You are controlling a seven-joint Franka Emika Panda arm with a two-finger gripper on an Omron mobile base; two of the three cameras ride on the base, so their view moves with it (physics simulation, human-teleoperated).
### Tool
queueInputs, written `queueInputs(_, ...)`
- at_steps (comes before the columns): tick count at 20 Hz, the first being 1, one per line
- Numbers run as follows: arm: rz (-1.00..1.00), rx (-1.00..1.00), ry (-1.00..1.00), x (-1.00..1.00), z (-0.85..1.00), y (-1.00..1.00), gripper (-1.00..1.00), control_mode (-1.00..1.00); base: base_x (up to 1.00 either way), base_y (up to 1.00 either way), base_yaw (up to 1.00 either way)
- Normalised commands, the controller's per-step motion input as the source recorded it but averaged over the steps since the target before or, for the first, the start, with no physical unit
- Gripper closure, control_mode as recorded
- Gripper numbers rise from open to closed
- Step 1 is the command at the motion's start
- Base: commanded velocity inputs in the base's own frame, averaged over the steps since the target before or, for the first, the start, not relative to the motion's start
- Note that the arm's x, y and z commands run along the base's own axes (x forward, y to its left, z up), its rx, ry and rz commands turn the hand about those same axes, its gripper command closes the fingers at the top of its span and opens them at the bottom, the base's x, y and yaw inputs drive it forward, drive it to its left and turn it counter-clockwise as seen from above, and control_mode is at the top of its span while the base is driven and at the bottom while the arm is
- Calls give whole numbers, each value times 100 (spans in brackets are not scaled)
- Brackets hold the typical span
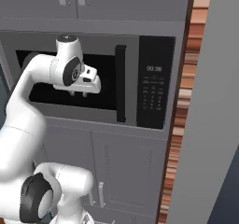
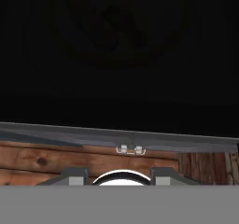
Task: The microwave is finished heating the chicken drumstick and potato. Take the bowl containing the food and place it on the dining counter.
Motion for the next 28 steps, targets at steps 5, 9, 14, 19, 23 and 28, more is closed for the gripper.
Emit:
queueInputs(5, 0, 0, 0, -58, -1, -2, -100, -100, 0, 0, 0)
queueInputs(9, 0, 0, -1, -94, -12, 0, -100, -100, 0, 0, 0)
queueInputs(14, 0, -7, -15, -68, -18, 22, -100, -100, 0, 0, 0)
queueInputs(19, 4, -5, -13, -38, -3, 11, -100, -100, 0, 0, 0)
queueInputs(23, 0, 0, 0, 0, 0, 0, -100, -100, 0, 0, 0)
queueInputs(28, 0, 0, 0, -1, 0, 0, -100, 100, -14, -3, 0)
